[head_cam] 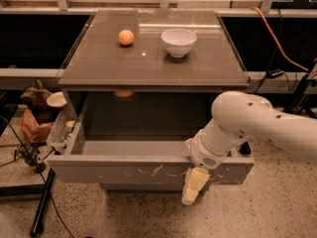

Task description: Open top drawer

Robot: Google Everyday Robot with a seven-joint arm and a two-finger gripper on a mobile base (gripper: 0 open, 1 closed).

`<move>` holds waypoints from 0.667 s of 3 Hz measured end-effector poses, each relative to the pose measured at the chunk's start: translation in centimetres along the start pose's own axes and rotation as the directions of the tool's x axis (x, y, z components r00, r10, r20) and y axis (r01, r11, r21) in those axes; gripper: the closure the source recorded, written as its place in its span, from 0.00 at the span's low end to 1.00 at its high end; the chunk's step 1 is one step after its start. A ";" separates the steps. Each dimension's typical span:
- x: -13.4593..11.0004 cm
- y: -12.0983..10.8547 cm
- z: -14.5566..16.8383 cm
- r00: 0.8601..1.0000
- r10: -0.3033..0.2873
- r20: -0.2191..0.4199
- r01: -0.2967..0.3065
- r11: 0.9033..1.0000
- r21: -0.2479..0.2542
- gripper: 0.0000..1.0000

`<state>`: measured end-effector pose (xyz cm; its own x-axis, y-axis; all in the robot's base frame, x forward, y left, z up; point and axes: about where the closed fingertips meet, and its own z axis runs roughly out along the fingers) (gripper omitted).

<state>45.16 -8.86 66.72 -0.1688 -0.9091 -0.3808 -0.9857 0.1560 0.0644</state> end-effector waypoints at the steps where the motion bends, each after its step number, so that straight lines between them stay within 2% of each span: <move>1: 0.0 1.3 1.1 1.000 -0.001 0.001 0.001 0.998 -0.065 0.00; 2: -0.4 3.8 1.1 1.000 -0.007 -0.013 0.005 0.993 -0.115 0.00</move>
Offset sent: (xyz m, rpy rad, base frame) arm -0.0641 0.0222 0.0015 -0.0010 0.1558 0.0795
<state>41.53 -7.45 66.15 -0.1619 -0.9152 -0.3691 -0.9801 0.1056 0.1681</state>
